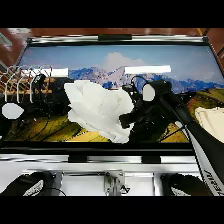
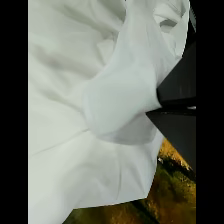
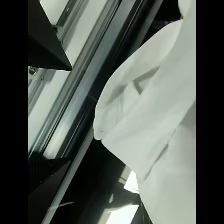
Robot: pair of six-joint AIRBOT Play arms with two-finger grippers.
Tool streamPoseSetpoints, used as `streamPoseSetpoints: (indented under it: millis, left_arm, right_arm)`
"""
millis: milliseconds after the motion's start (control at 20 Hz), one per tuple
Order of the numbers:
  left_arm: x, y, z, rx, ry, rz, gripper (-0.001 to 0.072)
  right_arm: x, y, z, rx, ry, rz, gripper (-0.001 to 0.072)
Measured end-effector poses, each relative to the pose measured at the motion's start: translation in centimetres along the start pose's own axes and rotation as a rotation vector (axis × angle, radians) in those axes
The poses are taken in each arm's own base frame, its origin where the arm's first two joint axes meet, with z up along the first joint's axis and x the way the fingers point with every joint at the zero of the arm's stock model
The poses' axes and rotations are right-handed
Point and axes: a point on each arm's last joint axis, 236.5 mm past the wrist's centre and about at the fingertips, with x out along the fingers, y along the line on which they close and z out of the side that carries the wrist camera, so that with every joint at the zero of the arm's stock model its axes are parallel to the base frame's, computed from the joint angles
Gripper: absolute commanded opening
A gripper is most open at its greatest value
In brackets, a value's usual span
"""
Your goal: Fold the shirts.
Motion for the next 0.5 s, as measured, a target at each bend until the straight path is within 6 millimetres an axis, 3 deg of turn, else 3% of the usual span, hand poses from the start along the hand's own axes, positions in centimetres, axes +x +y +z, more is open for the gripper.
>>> streamPoseSetpoints:
  millis: [150, 500]
  left_arm:
    - [0.0, 0.0, 0.3, 0.019, -0.011, 0.0, 0.0043]
    - [-0.4, -0.3, 0.9, 0.043, -0.022, -0.004, 0.0043]
  right_arm:
    - [2.6, -0.6, -0.6, 0.049, 0.012, -0.004, 0.0665]
    - [7.2, -1.6, 0.4, 0.086, 0.01, -0.017, 0.0664]
